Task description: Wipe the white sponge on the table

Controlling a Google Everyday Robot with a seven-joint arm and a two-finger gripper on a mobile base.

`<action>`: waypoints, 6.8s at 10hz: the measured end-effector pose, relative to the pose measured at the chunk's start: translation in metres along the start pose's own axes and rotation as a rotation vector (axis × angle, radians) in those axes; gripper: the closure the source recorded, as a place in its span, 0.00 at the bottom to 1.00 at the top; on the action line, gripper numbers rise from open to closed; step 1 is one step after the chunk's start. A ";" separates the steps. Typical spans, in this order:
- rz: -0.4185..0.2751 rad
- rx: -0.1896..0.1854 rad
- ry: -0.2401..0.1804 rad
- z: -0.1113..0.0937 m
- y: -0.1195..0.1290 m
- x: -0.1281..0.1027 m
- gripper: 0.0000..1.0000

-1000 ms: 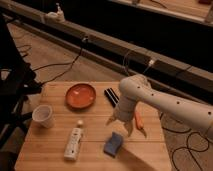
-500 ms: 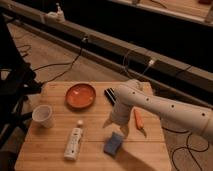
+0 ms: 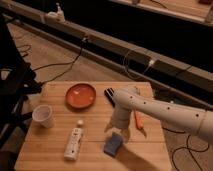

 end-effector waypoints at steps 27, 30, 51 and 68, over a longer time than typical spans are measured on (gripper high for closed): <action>0.025 0.085 -0.093 0.008 -0.072 0.046 1.00; 0.031 0.109 -0.143 0.017 -0.062 -0.012 1.00; 0.084 0.043 -0.051 0.006 -0.064 0.047 1.00; 0.344 0.025 -0.074 0.020 0.030 0.075 1.00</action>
